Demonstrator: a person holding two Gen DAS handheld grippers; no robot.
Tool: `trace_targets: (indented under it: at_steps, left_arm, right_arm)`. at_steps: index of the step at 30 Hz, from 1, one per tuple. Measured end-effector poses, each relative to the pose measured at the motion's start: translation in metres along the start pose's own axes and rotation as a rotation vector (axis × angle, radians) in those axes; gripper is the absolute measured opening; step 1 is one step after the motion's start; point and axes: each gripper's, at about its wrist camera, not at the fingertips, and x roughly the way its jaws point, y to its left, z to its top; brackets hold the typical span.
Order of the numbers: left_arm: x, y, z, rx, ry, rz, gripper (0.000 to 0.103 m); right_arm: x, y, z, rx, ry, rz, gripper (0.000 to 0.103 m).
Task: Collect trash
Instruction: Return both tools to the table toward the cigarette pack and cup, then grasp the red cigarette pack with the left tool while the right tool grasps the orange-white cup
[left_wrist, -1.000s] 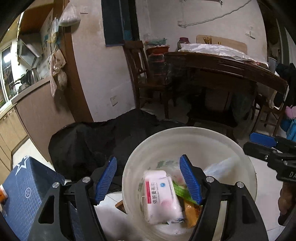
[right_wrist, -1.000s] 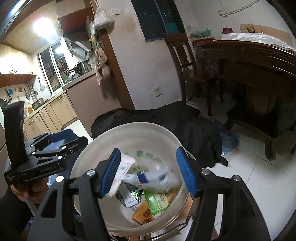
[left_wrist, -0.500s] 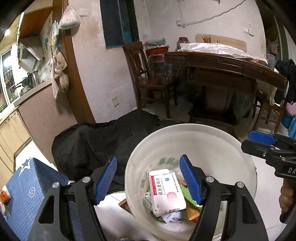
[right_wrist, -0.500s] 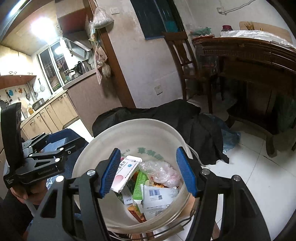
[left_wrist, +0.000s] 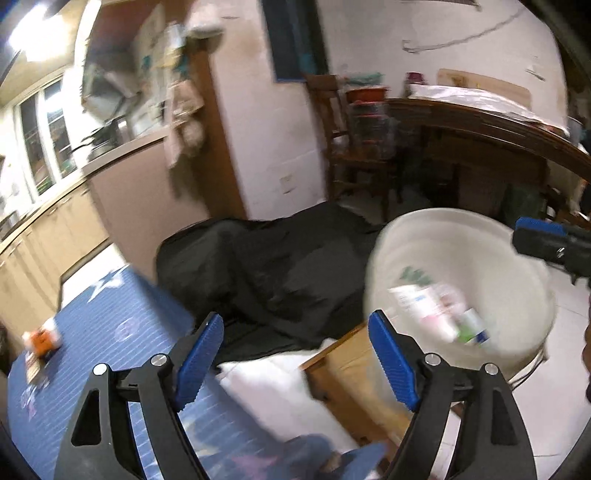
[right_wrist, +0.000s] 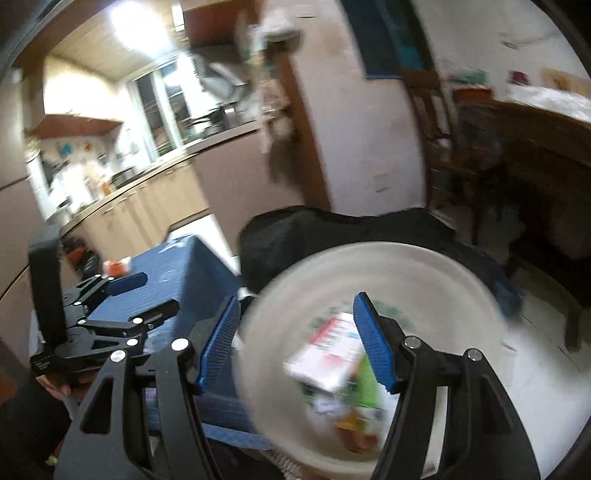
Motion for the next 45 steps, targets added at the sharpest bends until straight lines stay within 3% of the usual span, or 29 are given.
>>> trace_targets:
  at_steps: [5, 10, 14, 20, 25, 28, 31, 33, 34, 35, 43, 45]
  left_arm:
    - [-0.019, 0.096, -0.039, -0.147, 0.034, 0.146, 0.085]
    - [-0.030, 0.204, -0.082, -0.301, 0.093, 0.362, 0.085]
    - [-0.028, 0.290, -0.113, -0.377, 0.162, 0.554, 0.085]
    - [0.000, 0.397, -0.138, -0.531, 0.246, 0.666, 0.085]
    - [0.029, 0.445, -0.134, -0.586, 0.257, 0.632, 0.085]
    - [0.048, 0.457, -0.130, -0.570, 0.279, 0.656, 0.085]
    - [0.066, 0.472, -0.132, -0.594, 0.336, 0.603, 0.085]
    - [0.067, 0.478, -0.130, -0.608, 0.326, 0.608, 0.083]
    - [0.065, 0.480, -0.131, -0.617, 0.318, 0.611, 0.078]
    - [0.061, 0.484, -0.133, -0.642, 0.305, 0.595, 0.059]
    - [0.005, 0.500, -0.173, -0.744, 0.286, 0.641, 0.059]
    - [-0.009, 0.505, -0.184, -0.751, 0.283, 0.642, 0.059]
  right_arm:
    - [0.052, 0.070, 0.013, -0.118, 0.046, 0.134, 0.063]
    - [0.116, 0.134, 0.022, -0.203, 0.114, 0.235, 0.069]
    - [0.178, 0.189, 0.032, -0.239, 0.171, 0.290, 0.088]
    - [0.260, 0.239, 0.051, -0.184, 0.251, 0.334, 0.094]
    - [0.307, 0.277, 0.052, -0.185, 0.307, 0.372, 0.094]
    - [0.322, 0.293, 0.048, -0.206, 0.329, 0.379, 0.094]
    - [0.340, 0.306, 0.045, -0.206, 0.352, 0.388, 0.094]
    - [0.347, 0.309, 0.045, -0.203, 0.360, 0.395, 0.094]
    - [0.351, 0.312, 0.044, -0.204, 0.361, 0.399, 0.094]
    - [0.354, 0.315, 0.043, -0.211, 0.362, 0.408, 0.094]
    - [0.380, 0.347, 0.034, -0.317, 0.385, 0.477, 0.094]
    - [0.387, 0.359, 0.033, -0.345, 0.393, 0.536, 0.094]
